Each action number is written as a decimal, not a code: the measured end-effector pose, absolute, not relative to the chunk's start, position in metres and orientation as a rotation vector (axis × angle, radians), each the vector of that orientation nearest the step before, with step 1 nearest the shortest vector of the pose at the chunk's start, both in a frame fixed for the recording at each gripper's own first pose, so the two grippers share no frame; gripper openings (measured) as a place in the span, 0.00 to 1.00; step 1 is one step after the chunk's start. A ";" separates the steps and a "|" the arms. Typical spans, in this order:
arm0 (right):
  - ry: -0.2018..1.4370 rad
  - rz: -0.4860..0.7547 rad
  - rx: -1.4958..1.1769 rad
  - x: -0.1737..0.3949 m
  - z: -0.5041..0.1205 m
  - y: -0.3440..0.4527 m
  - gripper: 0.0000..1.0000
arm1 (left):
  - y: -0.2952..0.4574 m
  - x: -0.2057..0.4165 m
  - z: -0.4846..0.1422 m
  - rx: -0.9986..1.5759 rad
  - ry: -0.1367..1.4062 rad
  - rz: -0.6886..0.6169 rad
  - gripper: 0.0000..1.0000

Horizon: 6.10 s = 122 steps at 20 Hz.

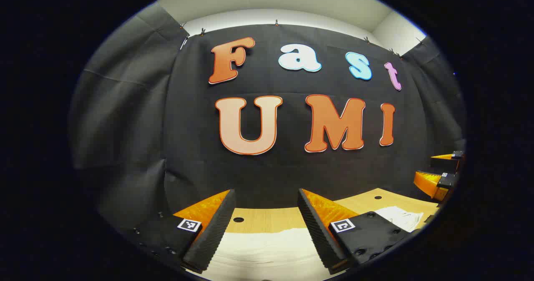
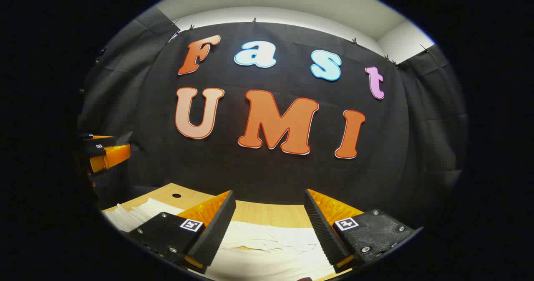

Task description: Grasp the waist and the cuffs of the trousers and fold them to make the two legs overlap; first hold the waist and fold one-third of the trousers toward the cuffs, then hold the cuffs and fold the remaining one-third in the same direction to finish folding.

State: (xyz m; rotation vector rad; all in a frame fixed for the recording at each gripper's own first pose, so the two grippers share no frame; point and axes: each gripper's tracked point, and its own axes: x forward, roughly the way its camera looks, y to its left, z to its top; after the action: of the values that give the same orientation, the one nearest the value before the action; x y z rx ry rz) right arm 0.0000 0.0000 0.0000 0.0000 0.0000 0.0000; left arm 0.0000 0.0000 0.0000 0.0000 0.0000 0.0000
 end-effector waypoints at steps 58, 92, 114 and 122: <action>1.058 -0.310 0.785 -0.055 -0.317 -0.122 0.98 | 0.169 -0.168 -0.368 -1.088 0.925 0.501 0.94; 1.017 -0.548 0.973 -0.003 -0.393 -0.258 0.01 | 0.182 -0.100 -0.347 -0.909 0.838 0.368 0.06; 0.957 -0.497 1.050 0.123 -0.303 -0.246 0.01 | 0.210 0.046 -0.266 -0.500 0.835 0.164 0.06; 1.048 -0.443 1.070 0.186 -0.346 -0.249 0.01 | 0.202 0.126 -0.292 -0.438 0.946 0.206 0.06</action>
State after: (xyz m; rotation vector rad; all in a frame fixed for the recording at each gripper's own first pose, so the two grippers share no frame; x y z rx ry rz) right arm 0.1861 -0.2488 -0.3455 1.0702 1.0481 -0.4434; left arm 0.1257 0.2017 -0.2924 -0.4383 0.9463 0.2063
